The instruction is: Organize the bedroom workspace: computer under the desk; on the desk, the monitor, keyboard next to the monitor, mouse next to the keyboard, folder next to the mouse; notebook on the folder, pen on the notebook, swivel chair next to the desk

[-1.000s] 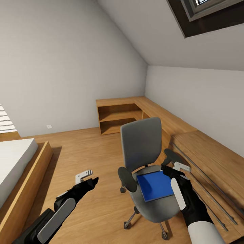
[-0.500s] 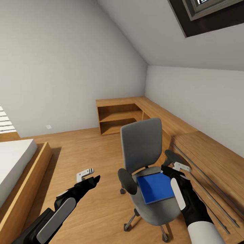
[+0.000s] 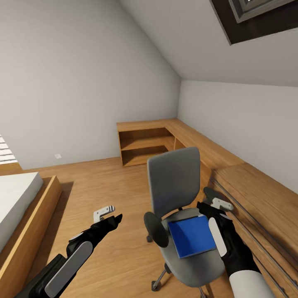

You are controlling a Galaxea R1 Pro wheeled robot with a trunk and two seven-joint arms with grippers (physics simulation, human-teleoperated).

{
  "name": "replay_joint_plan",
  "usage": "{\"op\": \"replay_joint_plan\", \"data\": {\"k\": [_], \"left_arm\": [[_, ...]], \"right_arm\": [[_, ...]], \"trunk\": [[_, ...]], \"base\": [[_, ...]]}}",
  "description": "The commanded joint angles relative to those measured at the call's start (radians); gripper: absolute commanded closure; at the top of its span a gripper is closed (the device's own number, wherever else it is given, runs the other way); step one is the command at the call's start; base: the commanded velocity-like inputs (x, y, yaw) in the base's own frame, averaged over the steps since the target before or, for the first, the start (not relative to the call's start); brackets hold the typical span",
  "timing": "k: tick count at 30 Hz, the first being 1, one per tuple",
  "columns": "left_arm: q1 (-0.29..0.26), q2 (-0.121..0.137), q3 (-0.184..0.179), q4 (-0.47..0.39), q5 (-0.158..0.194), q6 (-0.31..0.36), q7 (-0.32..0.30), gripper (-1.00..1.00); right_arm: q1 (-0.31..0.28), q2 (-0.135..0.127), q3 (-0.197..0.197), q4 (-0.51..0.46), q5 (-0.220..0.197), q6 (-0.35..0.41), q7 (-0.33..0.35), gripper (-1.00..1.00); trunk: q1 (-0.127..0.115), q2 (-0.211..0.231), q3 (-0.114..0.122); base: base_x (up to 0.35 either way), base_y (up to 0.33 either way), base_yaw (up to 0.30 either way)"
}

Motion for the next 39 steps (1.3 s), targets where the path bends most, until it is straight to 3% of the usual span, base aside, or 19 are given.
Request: {"op": "replay_joint_plan", "data": {"k": [1, 7, 15, 22, 24, 27, 28, 29, 30, 32, 34, 39], "left_arm": [[-0.001, 0.001, -0.002, -0.002, 0.006, 0.001, 0.008, -1.00], [-0.001, 0.001, -0.002, -0.002, 0.006, 0.001, 0.008, -1.00], [-0.001, 0.001, 0.001, -0.002, 0.007, 0.001, 0.008, -1.00], [-0.001, 0.001, 0.002, -0.003, 0.007, 0.001, 0.008, -1.00], [-0.001, 0.001, 0.003, -0.011, 0.007, 0.001, 0.008, -1.00], [-0.001, 0.002, 0.005, -0.051, 0.009, 0.001, 0.009, -1.00], [-0.001, 0.002, 0.005, -0.061, 0.010, 0.001, 0.013, -1.00], [-0.001, 0.002, 0.005, -0.072, 0.012, 0.001, 0.033, -1.00], [-0.001, 0.002, 0.006, -0.077, 0.013, 0.001, 0.055, -1.00], [-0.001, 0.002, 0.007, -0.079, 0.014, 0.001, 0.079, -1.00], [-0.001, 0.000, 0.009, -0.080, 0.014, 0.001, 0.090, -1.00], [-0.001, -0.003, 0.009, -0.080, 0.014, 0.000, 0.097, -1.00]], "right_arm": [[-0.001, 0.001, -0.001, -0.001, -0.010, 0.003, -0.006, -1.00], [-0.001, 0.000, -0.001, 0.006, -0.010, 0.002, -0.004, -1.00], [-0.001, 0.000, 0.000, 0.087, -0.009, -0.006, -0.003, -1.00], [-0.002, -0.013, 0.000, 0.150, -0.008, -0.072, -0.002, -1.00], [-0.003, -0.022, 0.000, 0.194, -0.008, -0.129, 0.003, -1.00], [-0.017, -0.040, 0.002, 0.305, 0.003, -0.237, 0.084, -1.00], [-0.029, -0.050, 0.003, 0.353, 0.022, -0.276, 0.126, -1.00], [-0.064, -0.066, 0.002, 0.456, 0.071, -0.352, 0.191, -1.00], [-0.100, -0.074, 0.001, 0.541, 0.103, -0.405, 0.223, -1.00], [-0.142, -0.079, 0.001, 0.645, 0.126, -0.463, 0.243, -1.00], [-0.168, -0.080, 0.001, 0.711, 0.136, -0.499, 0.251, -1.00], [-0.183, -0.080, 0.001, 0.750, 0.142, -0.520, 0.255, -1.00]], "trunk": [[0.000, -0.001, -0.001], [0.000, -0.001, -0.001], [0.000, -0.001, -0.001], [0.000, -0.001, -0.001], [0.000, -0.001, -0.001], [0.000, -0.001, -0.001], [0.000, -0.001, -0.001], [0.000, -0.001, -0.001], [0.000, -0.001, -0.001], [0.000, -0.001, -0.001], [0.008, -0.015, -0.007], [0.027, -0.050, -0.023]], "base": [[0.104, 0.000, 0.000], [0.218, 0.000, 0.000], [0.047, 0.000, 0.000], [0.003, 0.000, 0.000], [0.000, 0.000, 0.000], [0.000, 0.000, 0.000], [0.000, 0.000, 0.000], [0.000, 0.000, 0.000], [0.000, 0.000, 0.000], [0.000, 0.000, 0.000], [0.000, 0.000, 0.000], [0.000, 0.000, 0.000]]}}
